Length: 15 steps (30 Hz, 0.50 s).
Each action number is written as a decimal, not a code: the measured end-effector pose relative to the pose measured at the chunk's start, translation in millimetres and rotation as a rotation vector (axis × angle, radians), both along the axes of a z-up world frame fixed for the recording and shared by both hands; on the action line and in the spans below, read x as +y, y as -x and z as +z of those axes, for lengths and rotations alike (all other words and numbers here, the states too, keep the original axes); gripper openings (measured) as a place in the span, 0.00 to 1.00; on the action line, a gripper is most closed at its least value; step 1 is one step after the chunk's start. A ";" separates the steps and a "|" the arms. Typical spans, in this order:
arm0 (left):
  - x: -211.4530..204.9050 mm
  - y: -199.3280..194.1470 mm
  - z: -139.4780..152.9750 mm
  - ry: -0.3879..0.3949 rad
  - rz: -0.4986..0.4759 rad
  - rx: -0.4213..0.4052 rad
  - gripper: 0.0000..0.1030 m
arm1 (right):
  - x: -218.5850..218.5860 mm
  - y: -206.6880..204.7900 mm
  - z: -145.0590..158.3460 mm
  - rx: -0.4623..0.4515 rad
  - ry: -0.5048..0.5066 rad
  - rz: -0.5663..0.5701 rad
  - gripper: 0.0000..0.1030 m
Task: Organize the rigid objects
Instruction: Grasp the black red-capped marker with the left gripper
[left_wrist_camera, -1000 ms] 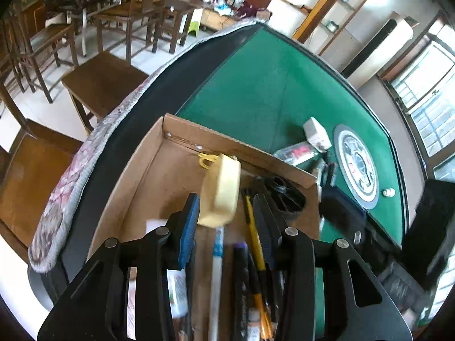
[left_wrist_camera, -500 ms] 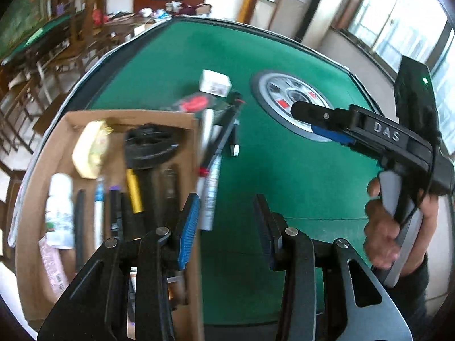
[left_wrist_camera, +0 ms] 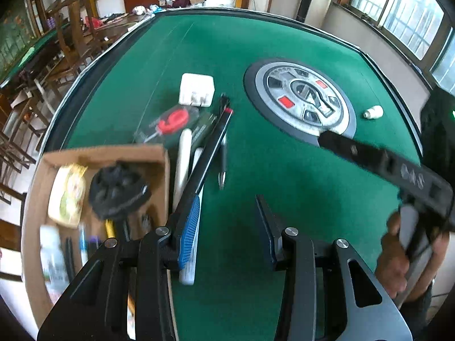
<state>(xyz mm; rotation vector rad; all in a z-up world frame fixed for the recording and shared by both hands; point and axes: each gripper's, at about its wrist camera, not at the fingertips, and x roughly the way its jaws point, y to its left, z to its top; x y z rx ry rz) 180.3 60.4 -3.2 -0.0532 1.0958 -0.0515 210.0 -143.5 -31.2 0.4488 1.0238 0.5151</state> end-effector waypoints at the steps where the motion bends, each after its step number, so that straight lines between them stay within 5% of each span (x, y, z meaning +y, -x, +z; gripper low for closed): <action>1: -0.2 -5.7 -1.0 -0.010 0.004 0.006 0.38 | -1.7 0.2 0.2 0.001 -0.001 -0.005 0.58; 15: 2.2 -61.1 -31.0 -0.060 0.012 0.064 0.38 | -5.3 -4.1 -0.6 -0.022 0.047 -0.030 0.58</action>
